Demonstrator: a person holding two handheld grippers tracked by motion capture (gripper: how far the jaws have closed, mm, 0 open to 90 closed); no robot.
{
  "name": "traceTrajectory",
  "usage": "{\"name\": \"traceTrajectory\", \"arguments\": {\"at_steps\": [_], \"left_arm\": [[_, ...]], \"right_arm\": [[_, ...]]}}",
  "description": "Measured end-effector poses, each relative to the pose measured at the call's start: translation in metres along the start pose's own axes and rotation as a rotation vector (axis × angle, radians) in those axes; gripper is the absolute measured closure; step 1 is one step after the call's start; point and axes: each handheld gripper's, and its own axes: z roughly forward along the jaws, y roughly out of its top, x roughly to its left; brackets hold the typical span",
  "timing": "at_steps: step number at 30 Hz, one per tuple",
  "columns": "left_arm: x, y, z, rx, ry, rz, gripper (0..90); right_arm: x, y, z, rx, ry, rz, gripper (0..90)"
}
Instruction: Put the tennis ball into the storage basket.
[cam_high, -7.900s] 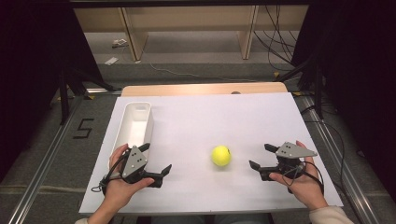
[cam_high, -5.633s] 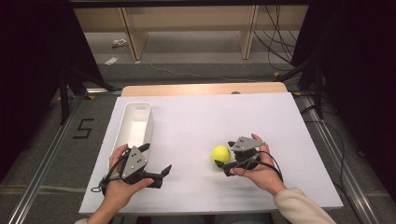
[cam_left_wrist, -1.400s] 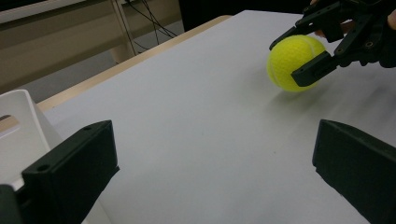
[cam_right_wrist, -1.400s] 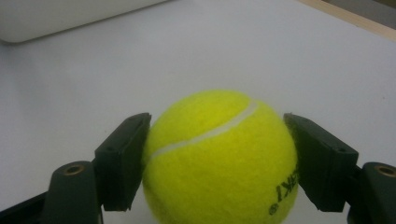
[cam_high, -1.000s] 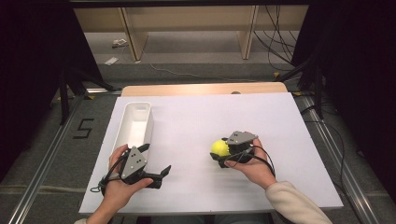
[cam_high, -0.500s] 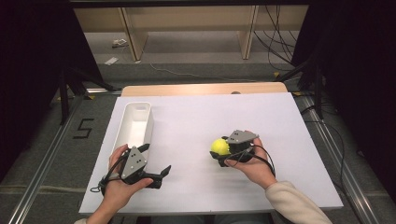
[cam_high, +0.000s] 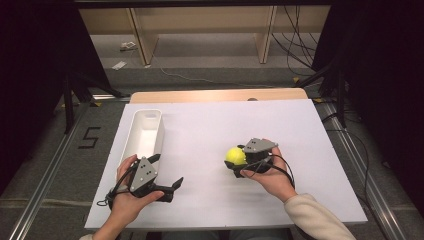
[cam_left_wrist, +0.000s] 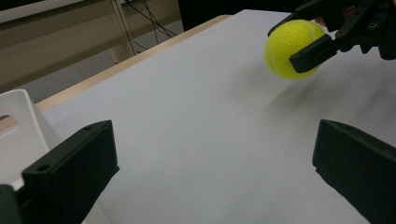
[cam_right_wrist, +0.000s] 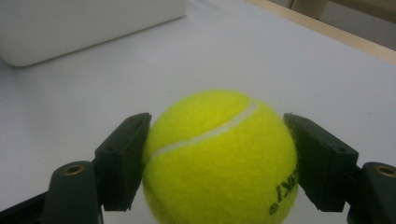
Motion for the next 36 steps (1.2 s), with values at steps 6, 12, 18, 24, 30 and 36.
{"name": "traceTrajectory", "arguments": {"at_steps": [6,12,18,24,30,36], "left_arm": [[0.000,0.000,0.000,0.000,0.000,-0.002,0.0],[0.000,0.000,0.000,-0.001,0.000,-0.002,0.0],[0.000,0.000,0.000,-0.001,-0.001,-0.001,0.0],[0.000,0.000,0.000,-0.001,0.000,-0.001,0.0],[0.000,0.000,0.000,0.000,0.000,-0.001,0.0],[0.000,0.000,0.000,0.000,0.000,-0.001,0.0]], "right_arm": [[0.000,0.003,-0.002,-0.011,-0.003,0.002,26.9],[0.000,0.005,-0.003,-0.020,-0.003,-0.001,26.9],[0.000,0.007,-0.004,-0.025,-0.004,0.001,26.9],[0.000,0.009,-0.004,-0.033,-0.003,0.003,26.9],[0.000,0.011,-0.005,-0.039,-0.004,0.002,26.9],[0.000,0.013,-0.005,-0.044,-0.005,-0.001,26.9]]}}
